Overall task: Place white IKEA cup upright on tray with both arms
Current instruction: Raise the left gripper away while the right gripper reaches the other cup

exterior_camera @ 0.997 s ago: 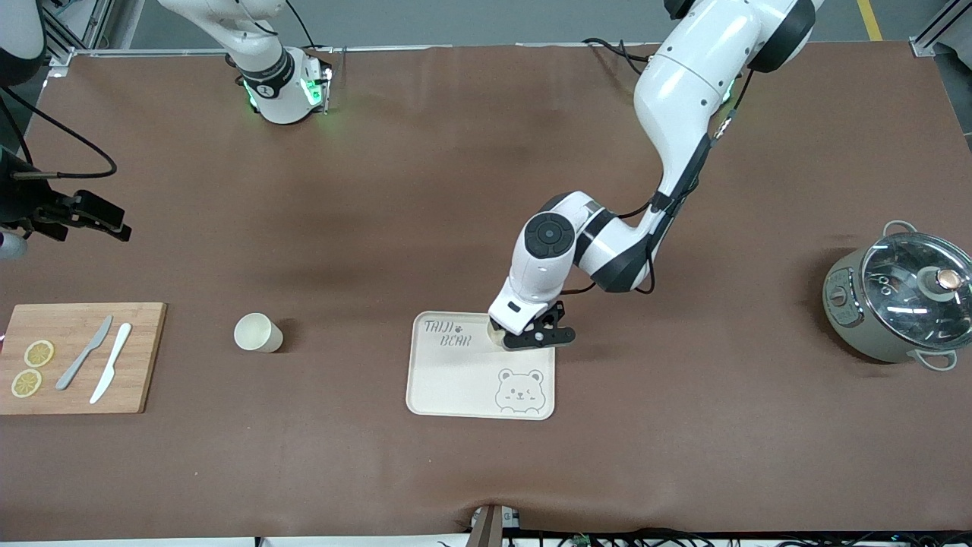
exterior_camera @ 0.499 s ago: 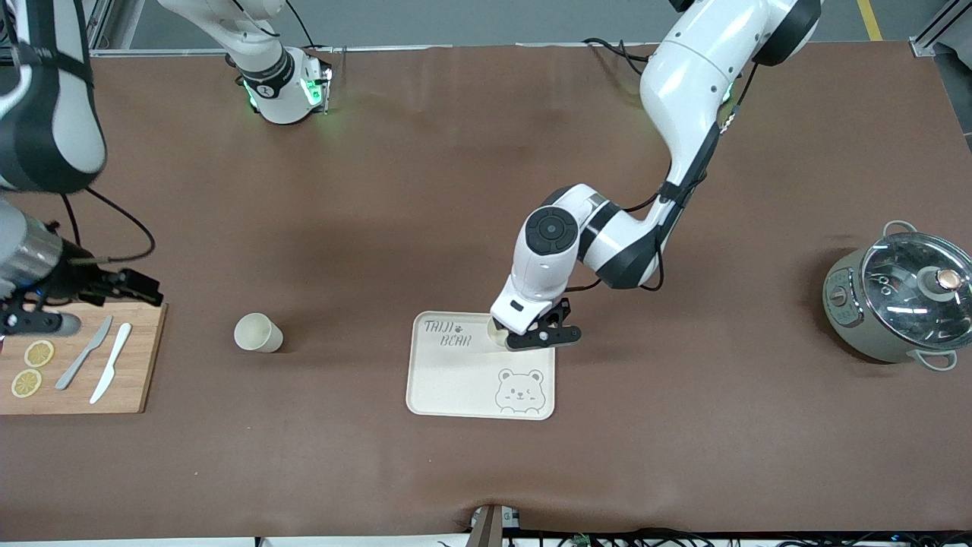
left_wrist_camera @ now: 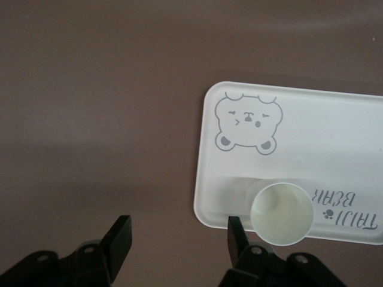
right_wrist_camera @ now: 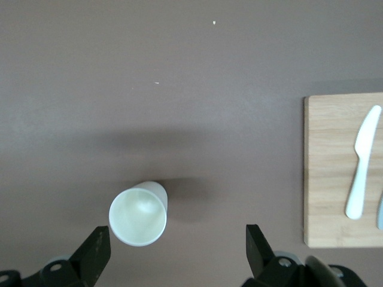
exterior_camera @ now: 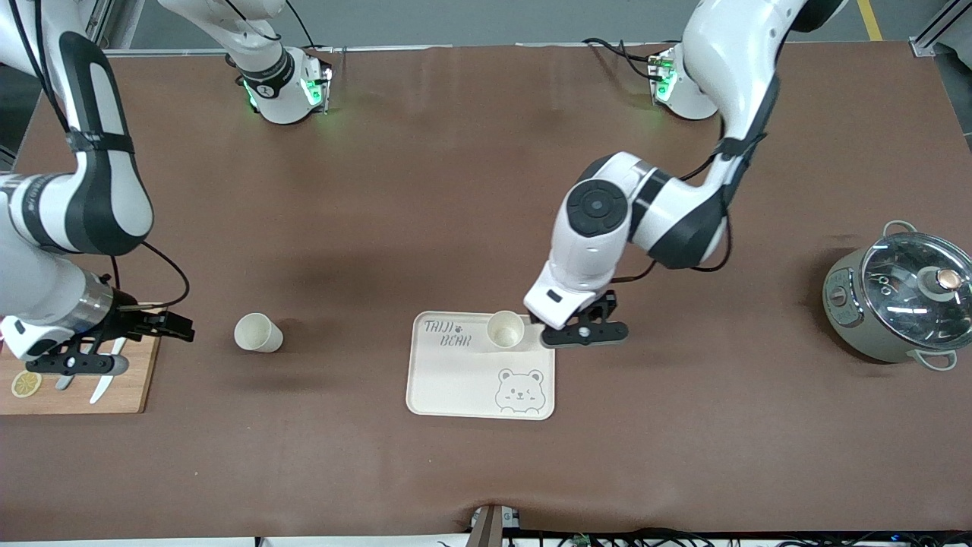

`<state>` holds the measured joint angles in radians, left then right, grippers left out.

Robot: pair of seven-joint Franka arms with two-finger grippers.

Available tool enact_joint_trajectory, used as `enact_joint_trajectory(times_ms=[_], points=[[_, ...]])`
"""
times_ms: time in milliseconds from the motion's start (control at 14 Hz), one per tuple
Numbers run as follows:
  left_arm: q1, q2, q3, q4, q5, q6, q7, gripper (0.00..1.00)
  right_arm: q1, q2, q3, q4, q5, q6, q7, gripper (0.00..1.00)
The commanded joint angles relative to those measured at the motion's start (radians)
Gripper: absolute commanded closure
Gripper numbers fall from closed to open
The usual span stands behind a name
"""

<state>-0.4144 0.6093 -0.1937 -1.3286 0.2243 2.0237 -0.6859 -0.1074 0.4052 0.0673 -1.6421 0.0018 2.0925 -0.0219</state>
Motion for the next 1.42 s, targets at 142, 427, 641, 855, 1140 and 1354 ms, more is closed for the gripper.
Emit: enact_joint_trajectory(times_ms=[142, 427, 641, 855, 1140, 1354], points=[[0.103, -0.109, -0.007, -0.027, -0.039, -0.101, 0.176, 0.11, 0.005, 0.006, -0.001, -0.103, -0.013, 0.115, -0.006, 0.00], [0.176, -0.144, -0.007, -0.029, -0.060, -0.138, 0.317, 0.06, 0.006, 0.032, -0.001, -0.113, -0.013, 0.133, -0.007, 0.00], [0.222, -0.166, -0.007, -0.031, -0.060, -0.161, 0.379, 0.04, 0.017, 0.046, -0.001, -0.113, -0.013, 0.139, -0.004, 0.00], [0.284, -0.187, -0.009, -0.031, -0.062, -0.186, 0.475, 0.00, 0.018, 0.067, -0.001, -0.113, -0.013, 0.158, -0.006, 0.00], [0.354, -0.197, -0.007, -0.031, -0.060, -0.210, 0.560, 0.00, 0.022, 0.098, -0.001, -0.114, -0.023, 0.181, -0.007, 0.00], [0.426, -0.201, -0.009, -0.031, -0.074, -0.211, 0.649, 0.00, 0.020, 0.122, -0.001, -0.114, -0.048, 0.181, -0.009, 0.00]])
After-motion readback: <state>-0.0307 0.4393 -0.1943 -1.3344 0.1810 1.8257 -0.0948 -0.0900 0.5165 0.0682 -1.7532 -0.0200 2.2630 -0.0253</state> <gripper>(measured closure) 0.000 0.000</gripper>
